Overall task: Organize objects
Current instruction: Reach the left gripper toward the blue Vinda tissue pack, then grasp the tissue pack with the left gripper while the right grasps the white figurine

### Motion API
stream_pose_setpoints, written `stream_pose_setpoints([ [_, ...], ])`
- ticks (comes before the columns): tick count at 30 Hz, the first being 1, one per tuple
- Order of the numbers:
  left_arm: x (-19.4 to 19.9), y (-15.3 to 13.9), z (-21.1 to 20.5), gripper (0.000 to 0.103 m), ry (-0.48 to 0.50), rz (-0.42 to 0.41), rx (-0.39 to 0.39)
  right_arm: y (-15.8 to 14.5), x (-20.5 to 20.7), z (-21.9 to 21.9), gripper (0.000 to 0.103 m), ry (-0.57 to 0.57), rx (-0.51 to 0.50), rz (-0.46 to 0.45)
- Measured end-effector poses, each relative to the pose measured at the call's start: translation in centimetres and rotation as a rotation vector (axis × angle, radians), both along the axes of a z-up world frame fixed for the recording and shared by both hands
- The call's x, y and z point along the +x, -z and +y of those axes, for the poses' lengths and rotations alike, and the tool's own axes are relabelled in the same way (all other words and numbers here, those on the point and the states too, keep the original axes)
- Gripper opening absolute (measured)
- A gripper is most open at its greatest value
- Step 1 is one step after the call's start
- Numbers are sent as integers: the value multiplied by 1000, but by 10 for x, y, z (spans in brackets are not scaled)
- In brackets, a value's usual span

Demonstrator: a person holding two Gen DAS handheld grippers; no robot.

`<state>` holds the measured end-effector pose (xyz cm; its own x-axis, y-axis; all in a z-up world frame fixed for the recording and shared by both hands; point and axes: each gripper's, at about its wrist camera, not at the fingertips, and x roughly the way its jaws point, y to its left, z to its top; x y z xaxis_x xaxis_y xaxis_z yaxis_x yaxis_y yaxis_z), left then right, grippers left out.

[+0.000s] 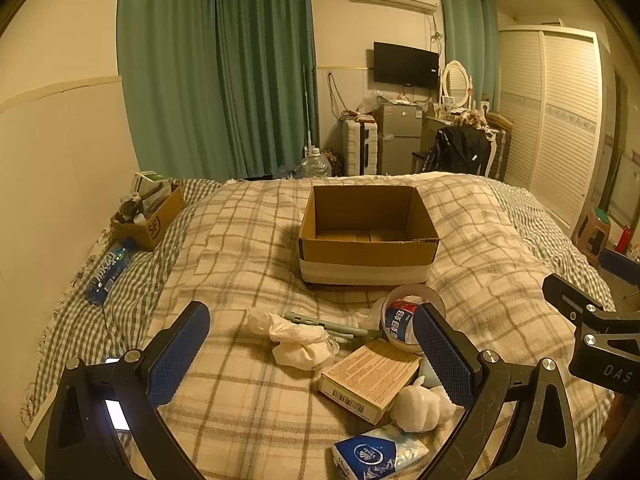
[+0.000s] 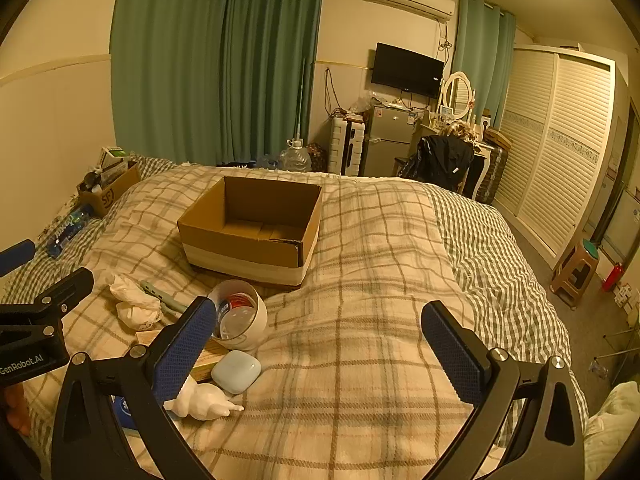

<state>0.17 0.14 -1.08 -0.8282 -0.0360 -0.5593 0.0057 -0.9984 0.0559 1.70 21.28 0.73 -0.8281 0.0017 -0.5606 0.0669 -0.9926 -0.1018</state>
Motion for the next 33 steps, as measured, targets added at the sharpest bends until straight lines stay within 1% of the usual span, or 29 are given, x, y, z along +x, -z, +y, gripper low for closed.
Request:
stream_pose_setpoints([
  [5,5,4,-1,103,-12,-18,-6,1,5,1,103,0,6,-5],
  [8,7,12,-2,103,-14,-43,-16,4,7,4,103,4,8,-13],
  [13,8,39,-6,103,-17,-127,-34,15,5,11,103,23,15,-46],
  [16,7,60,-8,103,-3,-205,-12,23,1,13,103,28,13,-69],
  [19,9,78,-8,103,30,-278,23,30,-1,11,103,22,24,-86],
  [23,16,98,2,103,127,-369,76,37,-2,8,103,11,30,-103],
  [26,17,111,20,103,214,-429,74,43,-5,6,103,11,30,-119],
  [30,6,125,30,103,244,-466,58,51,-7,5,103,8,36,-139],
  [31,4,127,32,101,246,-467,54,52,-7,5,103,8,38,-143],
  [32,5,127,33,88,264,-455,60,54,-7,5,103,7,39,-148],
  [33,7,126,33,79,278,-451,72,55,-8,4,103,5,40,-152],
])
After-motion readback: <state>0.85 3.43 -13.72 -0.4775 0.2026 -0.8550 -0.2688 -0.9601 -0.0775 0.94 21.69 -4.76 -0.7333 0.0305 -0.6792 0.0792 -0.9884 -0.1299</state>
